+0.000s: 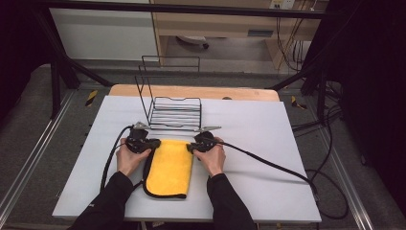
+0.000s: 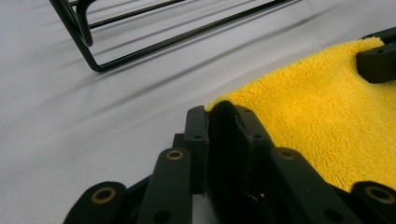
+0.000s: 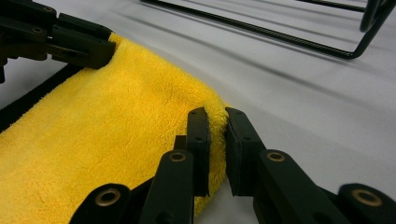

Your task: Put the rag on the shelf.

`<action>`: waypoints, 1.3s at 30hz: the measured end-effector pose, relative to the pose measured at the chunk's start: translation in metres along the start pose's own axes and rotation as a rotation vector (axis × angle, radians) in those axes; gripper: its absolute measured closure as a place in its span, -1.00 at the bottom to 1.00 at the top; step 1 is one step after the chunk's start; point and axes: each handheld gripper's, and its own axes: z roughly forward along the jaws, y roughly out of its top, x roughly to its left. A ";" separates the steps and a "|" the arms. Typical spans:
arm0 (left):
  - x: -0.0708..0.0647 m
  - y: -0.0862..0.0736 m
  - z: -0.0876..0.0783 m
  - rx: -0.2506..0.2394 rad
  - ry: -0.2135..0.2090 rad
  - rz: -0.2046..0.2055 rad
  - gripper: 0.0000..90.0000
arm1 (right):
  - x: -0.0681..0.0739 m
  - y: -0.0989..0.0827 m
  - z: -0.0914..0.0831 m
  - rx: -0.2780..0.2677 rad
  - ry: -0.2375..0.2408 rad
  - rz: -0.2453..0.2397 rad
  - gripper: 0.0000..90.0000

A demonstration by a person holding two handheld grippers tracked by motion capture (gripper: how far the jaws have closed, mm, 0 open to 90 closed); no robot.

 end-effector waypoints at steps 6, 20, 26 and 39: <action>0.003 0.000 -0.004 -0.013 -0.018 -0.023 0.78 | 0.000 0.001 -0.002 0.000 0.001 0.006 0.86; -0.001 0.000 -0.027 -0.108 -0.021 -0.007 0.80 | 0.009 0.006 -0.023 -0.088 0.037 -0.015 0.86; -0.006 -0.001 -0.040 -0.139 -0.023 0.009 0.80 | 0.014 0.007 -0.033 -0.119 0.059 -0.032 0.86; -0.015 -0.004 -0.065 -0.209 -0.022 0.032 0.79 | 0.023 0.009 -0.054 -0.181 0.095 -0.066 0.86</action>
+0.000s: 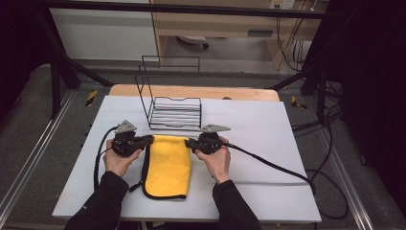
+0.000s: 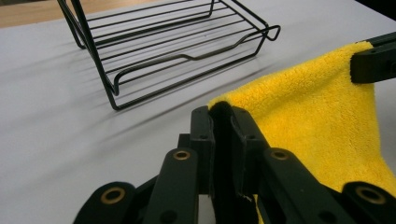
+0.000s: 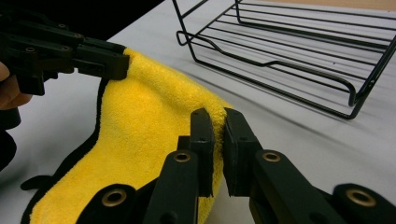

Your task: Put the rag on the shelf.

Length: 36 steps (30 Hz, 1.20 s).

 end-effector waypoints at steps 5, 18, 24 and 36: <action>-0.004 0.002 -0.010 -0.028 0.005 0.016 0.79 | 0.004 0.003 -0.006 -0.023 0.010 -0.010 0.86; -0.012 0.014 -0.038 -0.127 0.028 0.041 0.79 | 0.019 0.021 -0.022 -0.092 0.012 -0.081 0.86; -0.015 0.019 -0.047 -0.162 0.044 0.048 0.79 | 0.023 0.027 -0.028 -0.121 0.020 -0.109 0.86; -0.023 0.028 -0.062 -0.234 0.053 0.056 0.79 | 0.030 0.040 -0.042 -0.166 0.028 -0.147 0.86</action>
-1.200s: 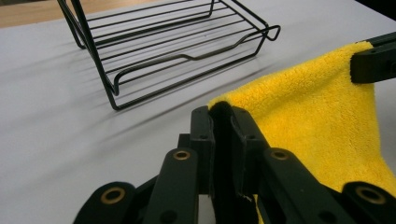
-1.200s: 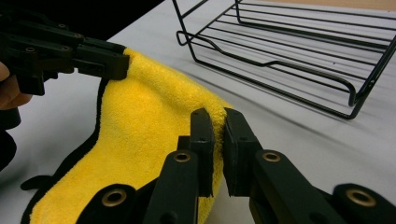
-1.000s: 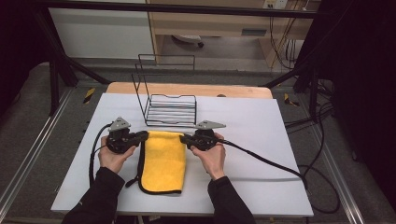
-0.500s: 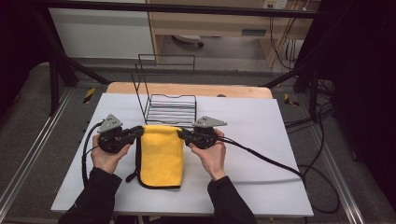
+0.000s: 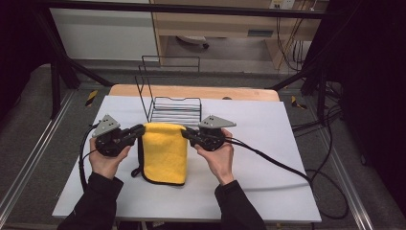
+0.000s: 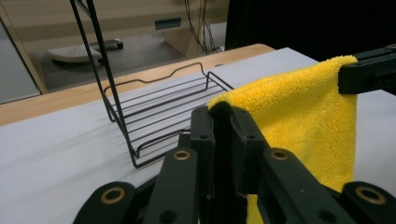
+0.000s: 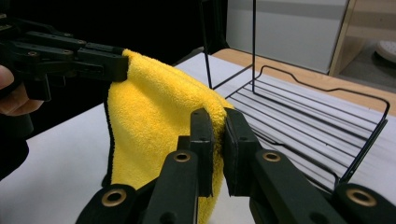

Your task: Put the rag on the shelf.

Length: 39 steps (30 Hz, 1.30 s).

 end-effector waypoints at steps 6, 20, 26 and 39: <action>-0.005 0.008 -0.006 -0.044 -0.002 0.006 0.79 | 0.000 0.008 -0.006 -0.033 0.003 -0.011 0.86; -0.010 0.027 -0.010 -0.124 0.009 0.016 0.79 | 0.002 0.030 -0.019 -0.098 -0.021 -0.065 0.86; -0.013 0.036 -0.012 -0.168 0.022 0.020 0.79 | 0.003 0.039 -0.025 -0.136 -0.031 -0.077 0.86; -0.018 0.055 -0.012 -0.238 0.040 0.028 0.79 | 0.003 0.056 -0.035 -0.205 -0.061 -0.097 0.86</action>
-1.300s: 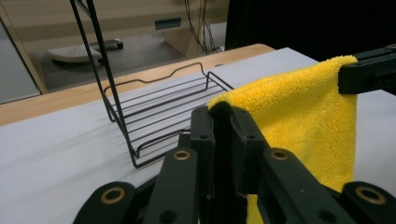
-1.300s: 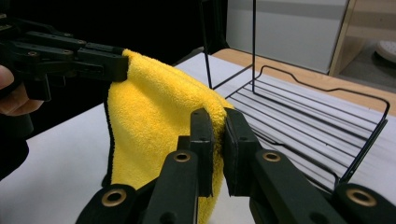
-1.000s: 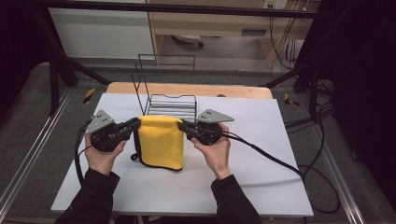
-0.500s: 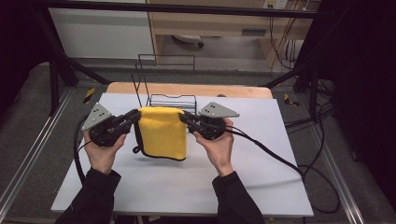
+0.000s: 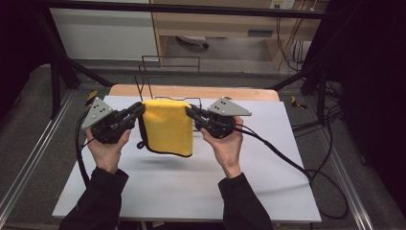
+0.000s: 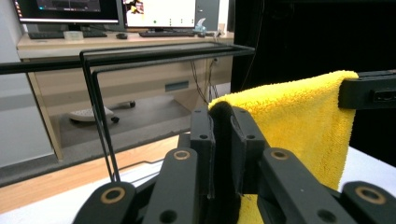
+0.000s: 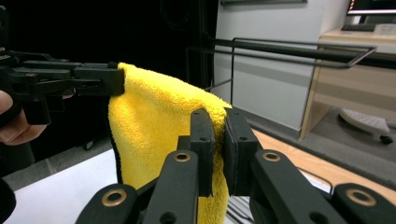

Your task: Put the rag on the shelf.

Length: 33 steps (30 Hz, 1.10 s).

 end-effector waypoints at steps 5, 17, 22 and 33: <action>-0.001 0.007 0.002 -0.017 0.008 0.005 0.79 | -0.002 0.007 -0.001 -0.018 -0.010 -0.003 0.86; 0.000 0.025 0.006 -0.054 0.023 0.016 0.79 | -0.005 0.024 0.001 -0.052 -0.030 -0.020 0.86; 0.002 0.034 0.007 -0.071 0.024 0.015 0.79 | -0.006 0.032 0.002 -0.069 -0.037 -0.024 0.86; 0.005 0.052 0.013 -0.109 0.022 0.005 0.79 | -0.010 0.049 0.003 -0.110 -0.049 -0.035 0.86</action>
